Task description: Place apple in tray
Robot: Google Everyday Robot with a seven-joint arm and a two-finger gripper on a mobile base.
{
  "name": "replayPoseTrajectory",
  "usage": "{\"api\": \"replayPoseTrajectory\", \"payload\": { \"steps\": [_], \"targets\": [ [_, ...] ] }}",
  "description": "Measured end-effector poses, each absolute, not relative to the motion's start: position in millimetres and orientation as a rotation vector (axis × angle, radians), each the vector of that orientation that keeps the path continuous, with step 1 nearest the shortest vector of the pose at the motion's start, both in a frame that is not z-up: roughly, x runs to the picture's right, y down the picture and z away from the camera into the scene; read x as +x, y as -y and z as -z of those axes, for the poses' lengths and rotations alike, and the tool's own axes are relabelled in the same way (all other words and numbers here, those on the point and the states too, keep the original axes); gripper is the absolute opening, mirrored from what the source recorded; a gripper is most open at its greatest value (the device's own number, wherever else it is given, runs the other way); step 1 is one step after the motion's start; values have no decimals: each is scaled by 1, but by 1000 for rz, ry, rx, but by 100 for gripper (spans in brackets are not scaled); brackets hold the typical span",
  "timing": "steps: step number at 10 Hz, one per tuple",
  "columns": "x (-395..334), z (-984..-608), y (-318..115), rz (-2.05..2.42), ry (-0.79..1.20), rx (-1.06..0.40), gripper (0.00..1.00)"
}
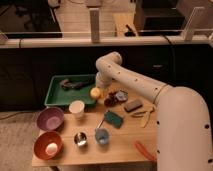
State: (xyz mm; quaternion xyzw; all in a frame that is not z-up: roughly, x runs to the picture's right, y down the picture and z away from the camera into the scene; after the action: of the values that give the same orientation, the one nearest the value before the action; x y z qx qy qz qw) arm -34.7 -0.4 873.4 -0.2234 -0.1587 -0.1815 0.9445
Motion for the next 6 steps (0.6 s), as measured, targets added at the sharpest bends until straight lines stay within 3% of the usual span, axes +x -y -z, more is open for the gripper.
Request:
{"api": "replayPoseTrajectory", "payload": {
  "steps": [6],
  "targets": [
    [-76,-889,33,454,406,-297,1]
  ]
}}
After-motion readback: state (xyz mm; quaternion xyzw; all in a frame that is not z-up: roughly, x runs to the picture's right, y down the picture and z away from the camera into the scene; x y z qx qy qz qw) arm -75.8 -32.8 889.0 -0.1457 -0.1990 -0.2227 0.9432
